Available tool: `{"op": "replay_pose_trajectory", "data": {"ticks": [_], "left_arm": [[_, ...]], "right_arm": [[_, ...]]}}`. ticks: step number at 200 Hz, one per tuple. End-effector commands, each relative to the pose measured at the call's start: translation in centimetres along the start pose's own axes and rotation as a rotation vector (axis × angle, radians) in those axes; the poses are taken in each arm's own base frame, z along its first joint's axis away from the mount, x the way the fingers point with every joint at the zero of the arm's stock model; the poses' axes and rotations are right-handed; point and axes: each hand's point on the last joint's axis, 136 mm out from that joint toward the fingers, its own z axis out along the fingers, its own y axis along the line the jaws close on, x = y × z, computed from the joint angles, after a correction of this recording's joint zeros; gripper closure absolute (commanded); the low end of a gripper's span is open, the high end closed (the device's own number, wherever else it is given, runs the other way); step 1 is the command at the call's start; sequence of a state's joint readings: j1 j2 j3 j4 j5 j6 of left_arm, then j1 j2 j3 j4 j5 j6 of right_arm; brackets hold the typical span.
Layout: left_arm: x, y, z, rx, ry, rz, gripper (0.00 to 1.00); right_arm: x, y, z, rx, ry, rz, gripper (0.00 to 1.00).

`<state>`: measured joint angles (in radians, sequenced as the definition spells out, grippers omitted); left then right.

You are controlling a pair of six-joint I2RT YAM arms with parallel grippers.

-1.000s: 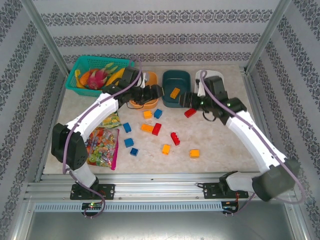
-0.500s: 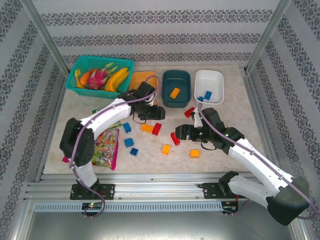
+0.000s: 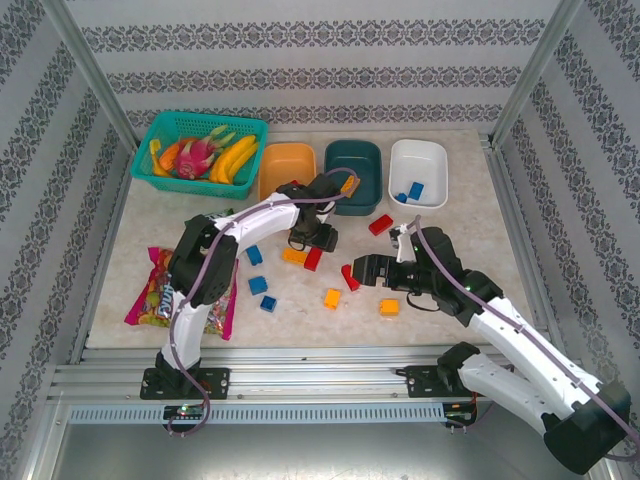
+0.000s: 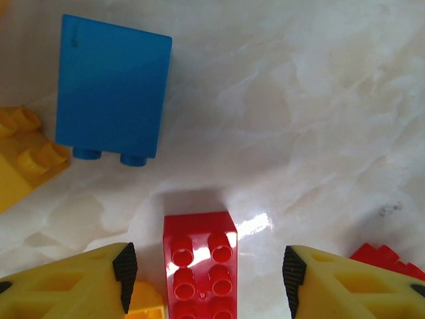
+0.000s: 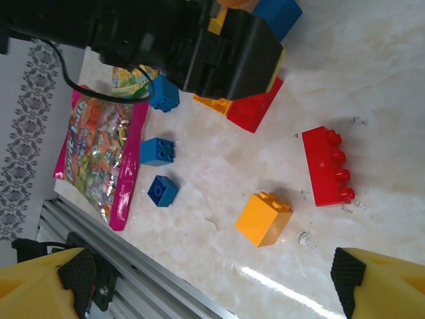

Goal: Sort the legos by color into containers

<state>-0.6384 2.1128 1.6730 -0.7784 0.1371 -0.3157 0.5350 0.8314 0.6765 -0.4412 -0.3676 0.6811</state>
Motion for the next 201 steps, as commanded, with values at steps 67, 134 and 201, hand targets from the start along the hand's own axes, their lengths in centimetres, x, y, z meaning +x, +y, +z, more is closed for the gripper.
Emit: {"op": "replay_pose_trajectory", "data": {"ticks": [67, 134, 201], "left_arm": [[2.4, 0.0, 2.6, -0.077, 0.093, 0.077, 0.55], [2.1, 0.1, 1.7, -0.121, 0.037, 0.067, 0.69], [-5.5, 1.4, -9.9, -0.072, -0.227, -0.089, 0.70]], "right_arm": [[-0.5, -0.3, 0.7, 0.019, 0.003, 0.025, 0.06], [-1.5, 0.5, 1.0, 0.008, 0.002, 0.016, 0.07], [-4.0, 2.7, -0.3, -0.034, -0.062, 0.000, 0.08]]}}
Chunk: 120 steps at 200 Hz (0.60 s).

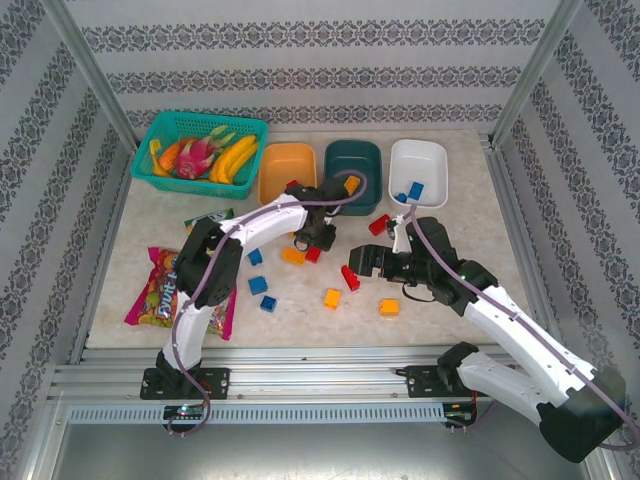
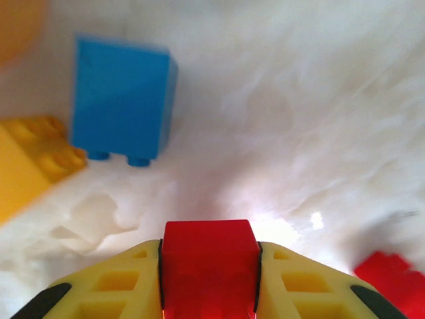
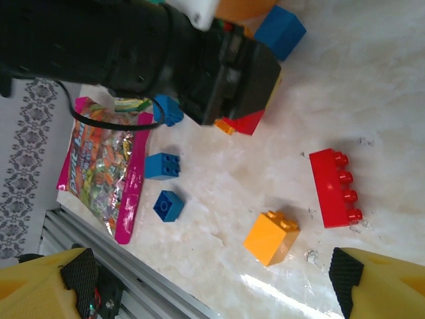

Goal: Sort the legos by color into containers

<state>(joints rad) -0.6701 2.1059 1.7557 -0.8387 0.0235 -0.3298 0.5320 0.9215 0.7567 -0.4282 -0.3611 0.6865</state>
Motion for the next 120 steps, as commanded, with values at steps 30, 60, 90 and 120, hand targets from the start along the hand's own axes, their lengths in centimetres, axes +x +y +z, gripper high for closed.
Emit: {"op": "replay_pose_trajectory", "data": {"ticks": [30, 60, 90, 120], "left_arm": [[-7.6, 5.8, -9.4, 0.007, -0.236, -0.179, 0.70], [-10.0, 10.2, -8.5, -0.030, -0.255, -0.258, 0.70], [-11.3, 13.8, -5.6, -0.076, -0.239, -0.321, 0.70], [-11.7, 15.7, -2.2, -0.096, -0.201, -0.372, 0.70]], "right_arm": [[-3.5, 2.6, -0.2, -0.055, -0.071, -0.014, 0.08], [-5.4, 3.3, 1.1, -0.077, -0.100, -0.007, 0.08], [-6.8, 4.2, 2.0, -0.095, -0.109, -0.003, 0.08], [-7.3, 4.3, 2.7, -0.094, -0.099, -0.006, 0.08]]}}
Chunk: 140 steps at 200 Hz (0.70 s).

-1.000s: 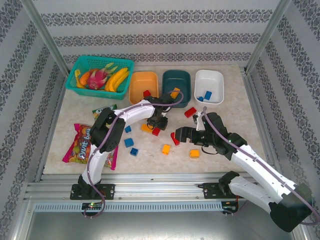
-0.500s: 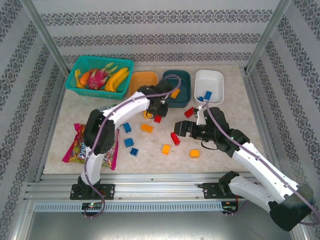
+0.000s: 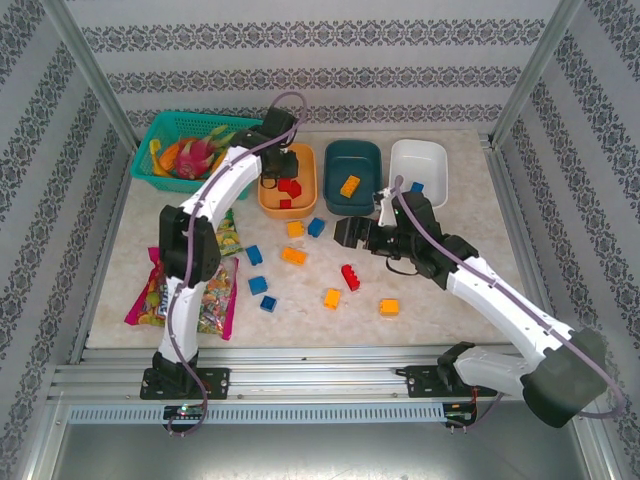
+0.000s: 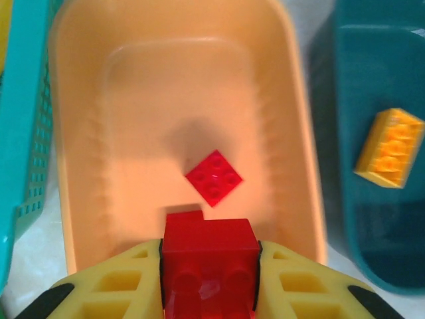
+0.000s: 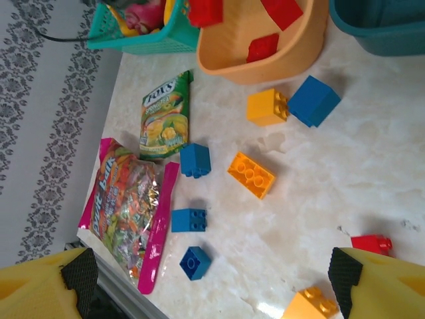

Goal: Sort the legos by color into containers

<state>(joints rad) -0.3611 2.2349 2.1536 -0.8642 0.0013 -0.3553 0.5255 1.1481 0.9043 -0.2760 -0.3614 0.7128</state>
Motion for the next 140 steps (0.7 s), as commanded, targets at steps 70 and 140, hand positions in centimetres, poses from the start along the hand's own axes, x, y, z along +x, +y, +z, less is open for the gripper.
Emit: {"op": "replay_pose_trajectory", "data": {"ticks": [70, 140], "left_arm": [[3.0, 3.1, 6.6, -0.109, 0.150, -0.086, 0.70], [4.2, 3.5, 7.0, -0.129, 0.193, -0.095, 0.60]], "right_arm": [[-3.0, 1.5, 1.1, -0.079, -0.123, -0.004, 0.08], [-4.1, 0.5, 2.3, -0.074, -0.241, -0.090, 0.07]]}}
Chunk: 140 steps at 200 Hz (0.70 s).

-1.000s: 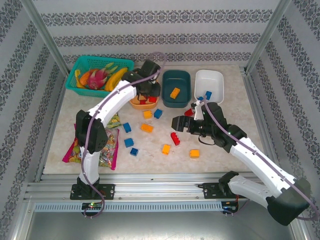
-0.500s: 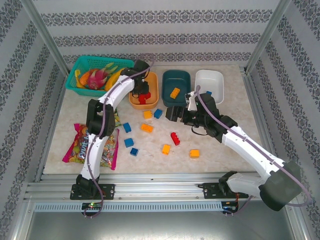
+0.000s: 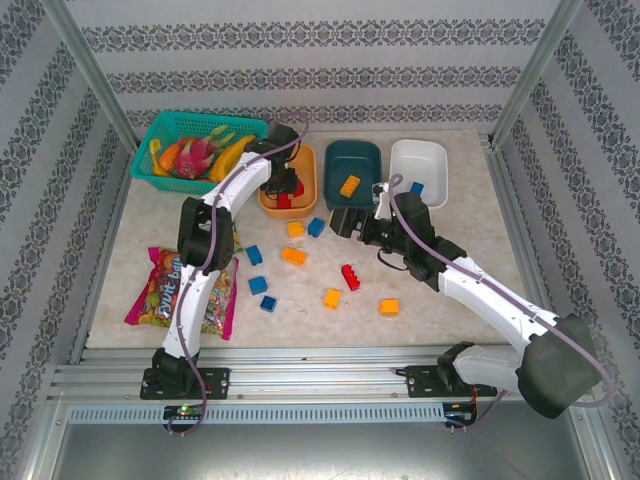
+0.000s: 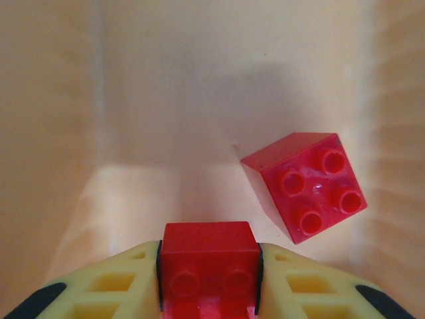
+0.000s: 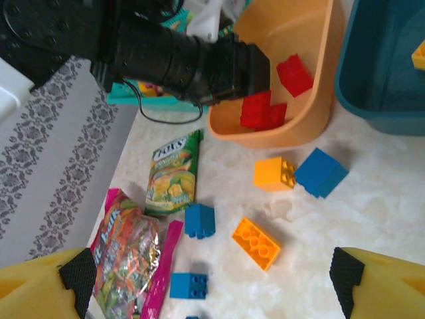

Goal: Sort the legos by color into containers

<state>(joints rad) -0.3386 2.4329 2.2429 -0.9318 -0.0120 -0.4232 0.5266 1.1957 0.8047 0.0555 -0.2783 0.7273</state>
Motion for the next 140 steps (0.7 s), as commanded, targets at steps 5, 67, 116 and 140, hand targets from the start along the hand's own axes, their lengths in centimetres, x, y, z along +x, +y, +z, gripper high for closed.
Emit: {"op": "replay_pose_trajectory", "data": {"ticks": [5, 67, 116, 140], "left_arm": [[0.6, 1.3, 0.0, -0.042, 0.039, -0.023, 0.58], [-1.7, 0.0, -5.0, 0.036, -0.053, -0.063, 0.41], [-2.7, 0.5, -14.3, 0.127, -0.178, -0.147, 0.37], [0.2, 3.5, -17.5, 0.128, -0.199, -0.239, 0.34]], "right_arm": [[-0.8, 0.5, 0.7, -0.021, -0.050, -0.045, 0.07], [0.8, 1.0, 1.0, 0.003, 0.014, -0.140, 0.07], [6.1, 3.5, 3.7, -0.005, 0.197, -0.305, 0.08], [9.0, 5.2, 6.3, -0.004, 0.288, -0.383, 0.08]]}}
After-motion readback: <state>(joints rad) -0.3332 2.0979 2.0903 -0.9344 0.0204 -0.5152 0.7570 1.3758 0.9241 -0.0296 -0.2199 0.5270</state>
